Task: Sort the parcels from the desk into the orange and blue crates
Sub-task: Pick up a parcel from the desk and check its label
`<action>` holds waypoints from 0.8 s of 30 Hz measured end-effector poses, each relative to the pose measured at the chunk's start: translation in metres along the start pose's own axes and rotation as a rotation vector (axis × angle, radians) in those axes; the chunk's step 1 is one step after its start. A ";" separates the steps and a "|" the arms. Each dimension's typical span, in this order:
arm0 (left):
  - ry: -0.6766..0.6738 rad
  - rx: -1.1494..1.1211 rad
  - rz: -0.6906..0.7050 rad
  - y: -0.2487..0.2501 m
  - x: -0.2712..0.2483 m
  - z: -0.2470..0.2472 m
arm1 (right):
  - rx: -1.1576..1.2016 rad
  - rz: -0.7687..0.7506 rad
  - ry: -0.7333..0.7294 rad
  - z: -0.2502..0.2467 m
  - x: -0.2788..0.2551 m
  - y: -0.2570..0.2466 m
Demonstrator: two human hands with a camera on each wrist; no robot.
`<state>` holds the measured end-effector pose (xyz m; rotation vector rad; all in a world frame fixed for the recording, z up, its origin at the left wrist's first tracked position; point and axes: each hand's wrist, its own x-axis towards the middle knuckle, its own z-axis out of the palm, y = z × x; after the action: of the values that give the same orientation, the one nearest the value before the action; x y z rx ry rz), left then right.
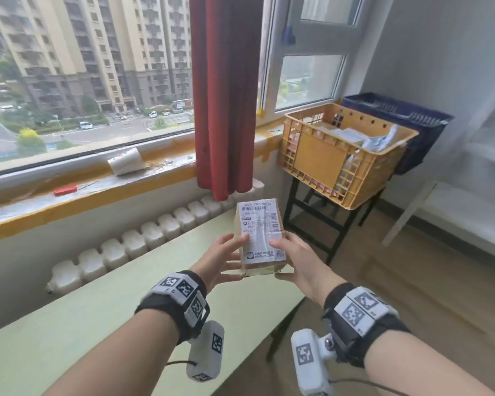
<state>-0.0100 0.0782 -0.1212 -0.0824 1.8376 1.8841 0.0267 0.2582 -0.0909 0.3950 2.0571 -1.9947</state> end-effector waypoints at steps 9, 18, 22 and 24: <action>-0.083 0.054 -0.019 0.020 0.074 0.146 | 0.011 -0.003 0.097 -0.158 0.016 0.005; -0.147 0.093 -0.038 0.045 0.125 0.258 | 0.037 -0.009 0.204 -0.269 0.021 -0.001; -0.190 0.095 -0.036 0.053 0.157 0.289 | 0.007 -0.016 0.266 -0.305 0.034 -0.007; -0.203 0.096 -0.035 0.059 0.176 0.304 | 0.003 -0.017 0.289 -0.323 0.043 -0.011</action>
<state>-0.0960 0.4236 -0.1084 0.1059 1.7728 1.7101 -0.0140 0.5819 -0.0856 0.7054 2.2289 -2.0529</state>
